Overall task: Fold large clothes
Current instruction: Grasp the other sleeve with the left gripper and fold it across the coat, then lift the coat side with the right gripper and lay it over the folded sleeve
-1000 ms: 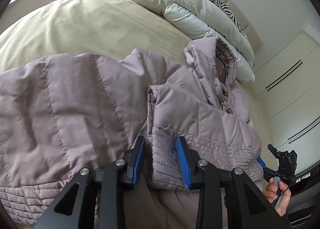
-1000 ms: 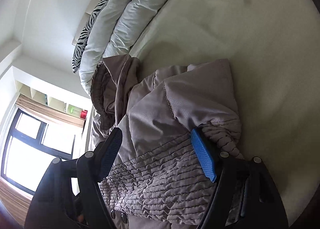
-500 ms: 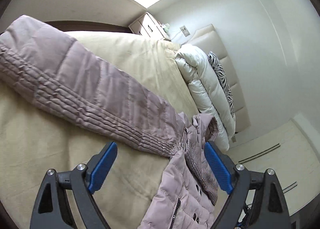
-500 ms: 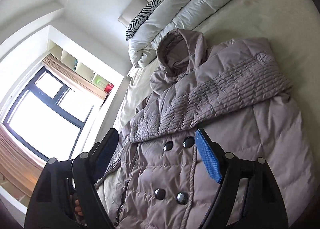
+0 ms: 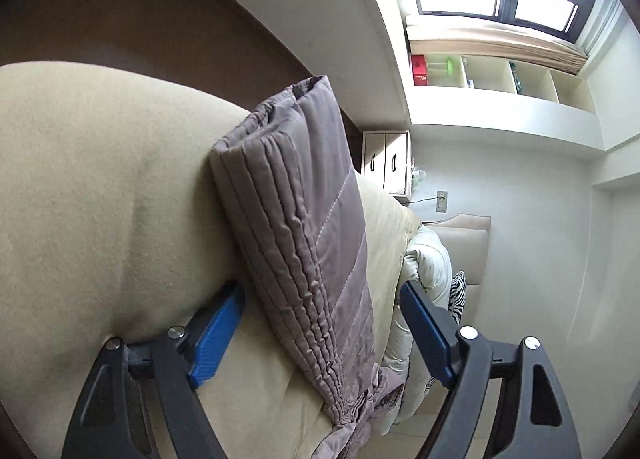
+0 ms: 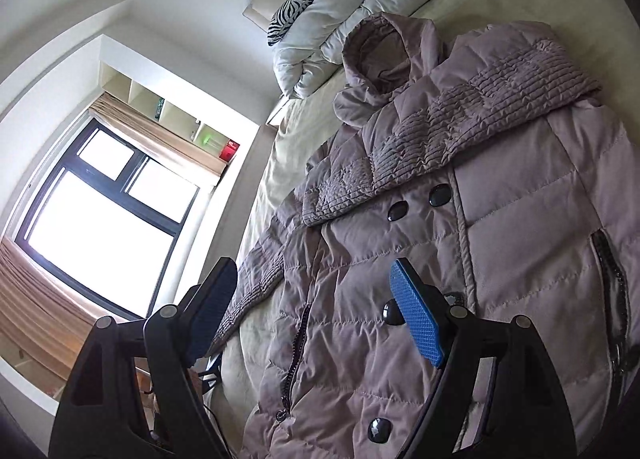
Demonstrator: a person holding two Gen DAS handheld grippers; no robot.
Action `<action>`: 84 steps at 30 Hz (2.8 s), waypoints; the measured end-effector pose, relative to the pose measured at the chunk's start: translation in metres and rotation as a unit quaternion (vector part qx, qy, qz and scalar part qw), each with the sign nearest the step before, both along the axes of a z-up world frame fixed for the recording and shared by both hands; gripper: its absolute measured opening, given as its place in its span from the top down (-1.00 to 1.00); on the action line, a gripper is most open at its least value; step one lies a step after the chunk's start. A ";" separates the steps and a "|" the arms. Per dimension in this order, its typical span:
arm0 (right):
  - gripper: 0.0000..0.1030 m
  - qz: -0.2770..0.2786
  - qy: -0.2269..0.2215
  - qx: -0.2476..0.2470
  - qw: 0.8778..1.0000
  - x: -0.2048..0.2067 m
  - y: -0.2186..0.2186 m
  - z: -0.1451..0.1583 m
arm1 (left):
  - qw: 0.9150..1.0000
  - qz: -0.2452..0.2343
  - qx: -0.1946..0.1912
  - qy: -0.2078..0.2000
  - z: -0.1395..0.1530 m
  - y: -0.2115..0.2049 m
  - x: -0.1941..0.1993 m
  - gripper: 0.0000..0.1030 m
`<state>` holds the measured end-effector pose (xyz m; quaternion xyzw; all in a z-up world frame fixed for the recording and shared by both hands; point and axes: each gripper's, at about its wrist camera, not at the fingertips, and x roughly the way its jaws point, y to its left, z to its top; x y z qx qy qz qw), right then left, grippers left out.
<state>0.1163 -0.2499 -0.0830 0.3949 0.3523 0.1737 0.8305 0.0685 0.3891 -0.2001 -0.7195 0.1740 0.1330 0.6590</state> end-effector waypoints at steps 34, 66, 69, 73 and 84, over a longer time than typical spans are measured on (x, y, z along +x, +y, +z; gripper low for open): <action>-0.78 -0.004 0.062 0.101 0.993 -0.008 -0.086 -0.078 | 0.521 -0.500 0.691 -0.005 0.082 -0.493 0.083 0.60; 0.68 0.115 -0.072 0.060 0.989 0.160 0.007 0.199 | 0.709 -0.402 0.579 0.019 0.109 -0.362 0.123 -0.63; 0.68 0.113 -0.099 0.056 0.987 0.160 0.007 0.235 | 0.730 -0.389 0.561 0.038 0.103 -0.352 0.150 -0.63; 0.68 0.104 -0.119 0.058 0.986 0.144 -0.007 0.254 | 0.740 -0.385 0.548 0.067 0.091 -0.347 0.191 -0.61; 0.70 0.008 -0.081 0.078 0.994 0.150 -0.117 0.156 | 0.760 -0.360 0.529 0.111 0.074 -0.330 0.238 -0.18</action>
